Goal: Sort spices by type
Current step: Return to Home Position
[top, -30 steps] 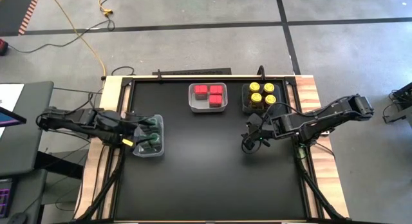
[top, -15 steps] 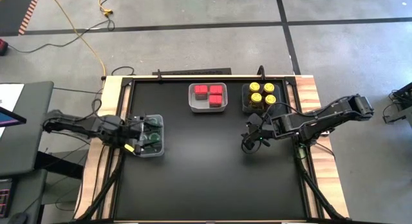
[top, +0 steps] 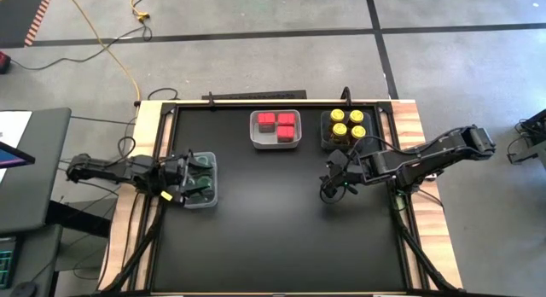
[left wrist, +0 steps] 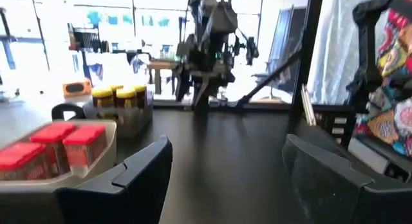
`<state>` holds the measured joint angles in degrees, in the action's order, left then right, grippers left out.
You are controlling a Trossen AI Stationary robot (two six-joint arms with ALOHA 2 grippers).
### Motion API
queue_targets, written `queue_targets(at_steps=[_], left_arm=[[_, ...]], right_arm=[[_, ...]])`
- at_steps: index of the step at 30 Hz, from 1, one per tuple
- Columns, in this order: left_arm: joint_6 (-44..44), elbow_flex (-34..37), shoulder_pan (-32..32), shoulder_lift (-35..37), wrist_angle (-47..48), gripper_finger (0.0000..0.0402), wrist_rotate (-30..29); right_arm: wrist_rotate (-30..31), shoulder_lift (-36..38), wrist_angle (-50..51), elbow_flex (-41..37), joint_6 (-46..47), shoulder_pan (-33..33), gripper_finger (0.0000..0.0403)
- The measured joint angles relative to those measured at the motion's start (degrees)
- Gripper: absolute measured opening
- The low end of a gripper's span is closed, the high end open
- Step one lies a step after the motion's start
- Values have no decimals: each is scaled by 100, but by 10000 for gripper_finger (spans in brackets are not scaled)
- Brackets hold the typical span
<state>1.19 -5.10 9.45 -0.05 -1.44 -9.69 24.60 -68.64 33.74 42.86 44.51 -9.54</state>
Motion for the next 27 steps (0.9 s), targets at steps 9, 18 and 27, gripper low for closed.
queue_targets(at_steps=[9,18,27], left_arm=[[228,171,-359,-10,-105,281,585],[-113,172,-721,-9,-52,281,620],[-219,154,-721,-16,257,281,635]], right_arm=[[2,0,-54,0,2,0,331],[2,0,-106,0,2,0,331],[2,0,-127,-1,2,0,331]])
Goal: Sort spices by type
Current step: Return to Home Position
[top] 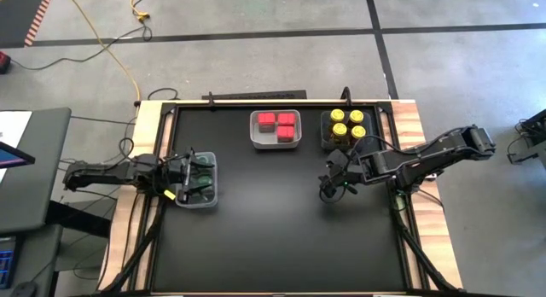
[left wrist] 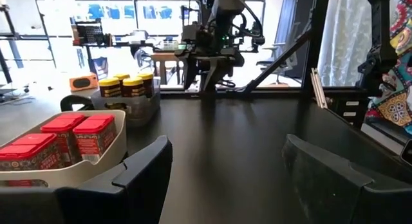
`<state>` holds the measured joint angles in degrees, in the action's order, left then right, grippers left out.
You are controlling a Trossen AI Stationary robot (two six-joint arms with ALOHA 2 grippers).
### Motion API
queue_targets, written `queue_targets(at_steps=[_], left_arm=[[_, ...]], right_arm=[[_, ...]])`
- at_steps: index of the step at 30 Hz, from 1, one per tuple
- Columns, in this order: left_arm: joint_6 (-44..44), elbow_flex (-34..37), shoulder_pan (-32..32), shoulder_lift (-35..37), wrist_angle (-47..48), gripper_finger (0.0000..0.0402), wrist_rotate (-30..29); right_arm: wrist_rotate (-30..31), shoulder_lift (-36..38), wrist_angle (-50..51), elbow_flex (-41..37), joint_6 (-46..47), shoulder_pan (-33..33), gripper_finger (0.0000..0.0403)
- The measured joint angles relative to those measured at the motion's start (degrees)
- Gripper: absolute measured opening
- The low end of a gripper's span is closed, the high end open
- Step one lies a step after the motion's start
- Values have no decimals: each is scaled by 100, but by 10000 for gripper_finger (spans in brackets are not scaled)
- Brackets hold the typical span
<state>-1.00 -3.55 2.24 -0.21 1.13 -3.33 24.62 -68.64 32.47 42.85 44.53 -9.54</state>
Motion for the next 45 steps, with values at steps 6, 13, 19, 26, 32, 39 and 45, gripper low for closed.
queue_targets(at_steps=[6,13,19,26,32,39,45], left_arm=[[174,-2,0,0,76,281,-15],[208,-2,2,0,95,281,-18],[208,-1,2,0,102,281,-24],[208,2,2,0,104,281,-31],[208,4,2,0,106,281,-31],[208,7,2,0,109,281,-31],[208,7,4,0,111,281,-28]], right_arm=[[-2,0,1,0,238,0,331],[-2,0,-22,1,240,4,331],[100,0,-287,1,-245,111,331],[438,-1,-865,-132,-1611,107,331],[363,-4,-3579,-1348,-2526,62,331],[-366,26,-5726,-2203,-3099,-56,329],[-1179,370,-6211,-2637,-3257,73,314]])
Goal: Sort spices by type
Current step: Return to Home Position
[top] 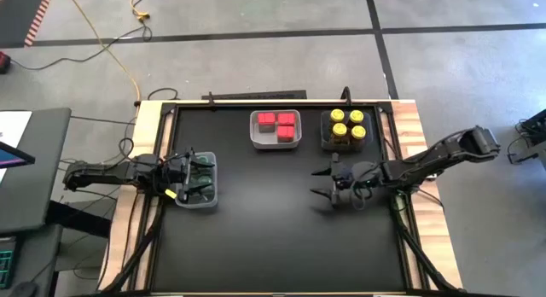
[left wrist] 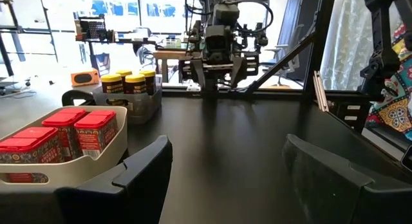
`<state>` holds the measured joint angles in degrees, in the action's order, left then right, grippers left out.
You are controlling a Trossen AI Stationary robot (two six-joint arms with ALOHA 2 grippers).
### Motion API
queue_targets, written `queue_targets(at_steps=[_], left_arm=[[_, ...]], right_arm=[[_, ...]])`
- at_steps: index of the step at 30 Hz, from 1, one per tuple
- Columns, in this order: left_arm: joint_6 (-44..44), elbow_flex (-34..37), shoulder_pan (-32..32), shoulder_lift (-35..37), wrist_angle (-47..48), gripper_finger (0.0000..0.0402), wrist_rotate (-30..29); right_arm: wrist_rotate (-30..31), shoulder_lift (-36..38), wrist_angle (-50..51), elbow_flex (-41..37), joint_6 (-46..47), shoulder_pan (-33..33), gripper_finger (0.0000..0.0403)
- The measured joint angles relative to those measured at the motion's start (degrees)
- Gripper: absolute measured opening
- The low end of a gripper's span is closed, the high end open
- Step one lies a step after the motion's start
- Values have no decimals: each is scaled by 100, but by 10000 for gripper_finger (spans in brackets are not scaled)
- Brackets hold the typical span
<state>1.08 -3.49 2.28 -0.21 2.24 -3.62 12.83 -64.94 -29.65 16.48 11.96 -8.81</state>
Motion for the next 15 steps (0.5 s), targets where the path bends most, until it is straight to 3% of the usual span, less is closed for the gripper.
queue_targets(at_steps=[8,15], left_arm=[[0,2,0,-2,0,281,0],[0,2,0,-2,2,281,0]], right_arm=[[-78,1183,-303,-738,-69,34,288],[69,2281,281,-1117,151,34,286]])
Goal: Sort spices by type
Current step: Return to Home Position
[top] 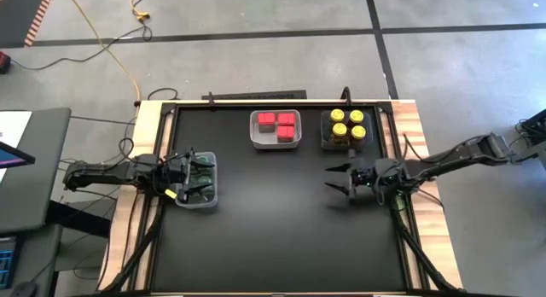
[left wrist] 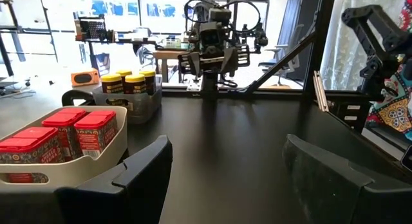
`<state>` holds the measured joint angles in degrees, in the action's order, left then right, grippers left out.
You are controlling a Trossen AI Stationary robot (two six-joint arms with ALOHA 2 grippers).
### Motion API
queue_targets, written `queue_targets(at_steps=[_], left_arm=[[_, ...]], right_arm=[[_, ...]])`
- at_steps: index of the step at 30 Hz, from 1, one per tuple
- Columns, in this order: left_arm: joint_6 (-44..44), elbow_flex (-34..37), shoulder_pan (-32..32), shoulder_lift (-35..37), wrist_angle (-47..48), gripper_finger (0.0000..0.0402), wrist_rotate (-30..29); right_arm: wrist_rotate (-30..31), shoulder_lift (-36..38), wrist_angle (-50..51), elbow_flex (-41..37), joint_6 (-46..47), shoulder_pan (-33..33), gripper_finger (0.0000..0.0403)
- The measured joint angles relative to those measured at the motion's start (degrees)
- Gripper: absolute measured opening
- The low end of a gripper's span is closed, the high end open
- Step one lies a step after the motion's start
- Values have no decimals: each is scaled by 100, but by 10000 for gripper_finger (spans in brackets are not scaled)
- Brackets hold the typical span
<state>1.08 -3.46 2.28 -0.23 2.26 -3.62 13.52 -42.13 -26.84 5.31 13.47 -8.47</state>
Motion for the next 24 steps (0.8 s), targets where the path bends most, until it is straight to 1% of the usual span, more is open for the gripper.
queue_targets(at_steps=[6,10,18,24], left_arm=[[0,0,0,0,0,281,0],[0,0,-2,0,0,281,0],[0,0,0,0,0,281,0],[0,0,-1,0,0,281,1]], right_arm=[[10,978,827,-27,-26,0,285],[15,1736,1665,-27,-27,0,285],[30,3254,3010,-25,-90,-2,285],[30,4222,4178,26,41,-13,285]])
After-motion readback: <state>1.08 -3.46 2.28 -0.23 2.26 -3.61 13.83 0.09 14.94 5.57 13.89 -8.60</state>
